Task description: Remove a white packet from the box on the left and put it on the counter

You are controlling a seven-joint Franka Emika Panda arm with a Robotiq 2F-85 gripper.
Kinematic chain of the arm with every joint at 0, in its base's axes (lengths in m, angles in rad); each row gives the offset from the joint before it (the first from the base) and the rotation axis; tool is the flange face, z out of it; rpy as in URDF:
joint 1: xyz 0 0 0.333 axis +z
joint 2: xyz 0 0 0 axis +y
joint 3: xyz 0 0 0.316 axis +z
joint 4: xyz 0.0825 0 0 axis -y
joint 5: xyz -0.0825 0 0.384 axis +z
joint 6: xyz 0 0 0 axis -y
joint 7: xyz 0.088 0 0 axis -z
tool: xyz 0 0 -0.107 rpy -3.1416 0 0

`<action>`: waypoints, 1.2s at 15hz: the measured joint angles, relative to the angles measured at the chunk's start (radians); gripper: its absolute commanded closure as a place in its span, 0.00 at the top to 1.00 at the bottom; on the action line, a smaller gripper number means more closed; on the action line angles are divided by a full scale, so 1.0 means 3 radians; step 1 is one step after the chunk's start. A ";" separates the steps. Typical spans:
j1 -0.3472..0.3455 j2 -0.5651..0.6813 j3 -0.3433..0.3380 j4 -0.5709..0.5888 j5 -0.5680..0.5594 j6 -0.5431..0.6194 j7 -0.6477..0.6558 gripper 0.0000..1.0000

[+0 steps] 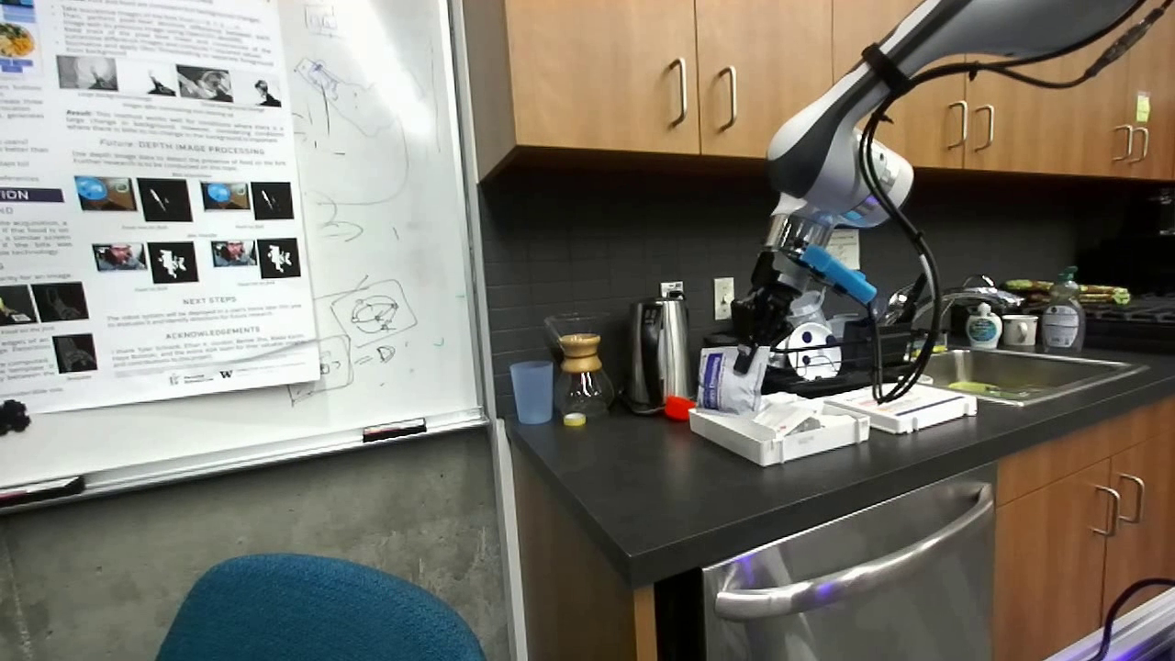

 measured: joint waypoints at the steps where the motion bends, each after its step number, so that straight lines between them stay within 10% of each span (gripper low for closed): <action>1: 0.0026 0.0014 0.0003 0.0000 0.0041 0.0000 -0.0043 0.00; 18: 0.0069 0.1078 0.0359 0.0518 0.0307 0.0018 -0.0539 0.00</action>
